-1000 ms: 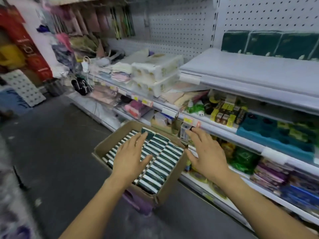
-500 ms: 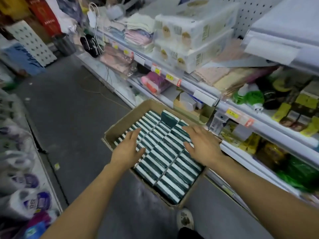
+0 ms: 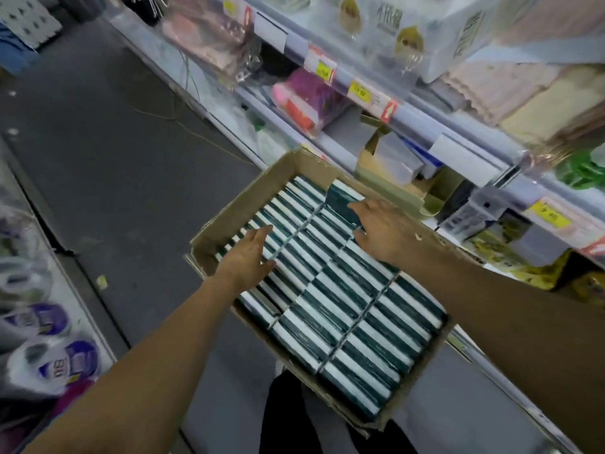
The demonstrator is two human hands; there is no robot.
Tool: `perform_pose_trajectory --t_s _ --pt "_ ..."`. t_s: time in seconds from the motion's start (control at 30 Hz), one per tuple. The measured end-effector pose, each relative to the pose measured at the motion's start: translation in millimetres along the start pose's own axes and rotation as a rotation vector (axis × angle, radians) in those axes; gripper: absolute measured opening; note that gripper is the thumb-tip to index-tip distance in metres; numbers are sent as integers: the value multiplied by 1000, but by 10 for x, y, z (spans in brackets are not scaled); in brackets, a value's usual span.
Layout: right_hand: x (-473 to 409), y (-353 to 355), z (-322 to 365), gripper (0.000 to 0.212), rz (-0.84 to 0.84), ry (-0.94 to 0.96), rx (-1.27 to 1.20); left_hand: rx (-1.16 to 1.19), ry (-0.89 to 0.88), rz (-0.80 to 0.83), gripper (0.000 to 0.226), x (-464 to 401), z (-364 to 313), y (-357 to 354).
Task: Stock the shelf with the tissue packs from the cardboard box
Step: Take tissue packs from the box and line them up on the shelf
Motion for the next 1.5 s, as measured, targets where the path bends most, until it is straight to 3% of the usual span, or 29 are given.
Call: perform_pose_trajectory --t_s 0.1,0.23,0.33,0.4,0.5,0.63,0.73,0.8,0.93,1.03,1.17,1.37,1.5 --pt "-242 -121 -10 51 -21 -74 -20 67 -52 114 63 -218 308 -37" --pt "-485 -213 9 51 -36 -181 -61 187 -74 549 58 -348 572 -6" --pt "-613 -314 11 58 23 -263 -21 5 -128 757 68 -426 675 -24" --pt "-680 -384 19 62 30 -314 5 -126 -211 791 71 -490 746 -91" --pt "-811 -421 67 66 36 -366 86 -161 -299 783 62 -594 819 -175" --pt "-955 -426 140 50 117 -417 212 -28 -266 666 54 -726 790 -239" --pt "-922 -454 178 39 39 -379 275 157 -202 652 61 -733 789 -335" --pt "-834 -434 218 44 -37 -319 260 181 -211 687 61 -721 814 -400" --pt "-620 -251 341 37 -111 -262 22 356 -181 546 34 -756 736 -284" --pt "-374 -81 404 28 -157 -326 -305 471 -120 409 38 -727 576 8" --pt "72 283 434 32 -252 -416 -721 624 -165 252 23 -606 269 518" --pt "708 922 412 31 -386 -387 -776 740 -282 154 20 -288 -375 1228" --pt "1092 1398 404 35 -566 -407 -795 757 -409 108 24 -157 -844 1598"
Point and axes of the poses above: each hand's wrist, its own x-axis away from the middle knuckle, its own y-axis out of the back of the hand, z = x × y, the point moved 1 cm from there along -x, towards the middle knuckle
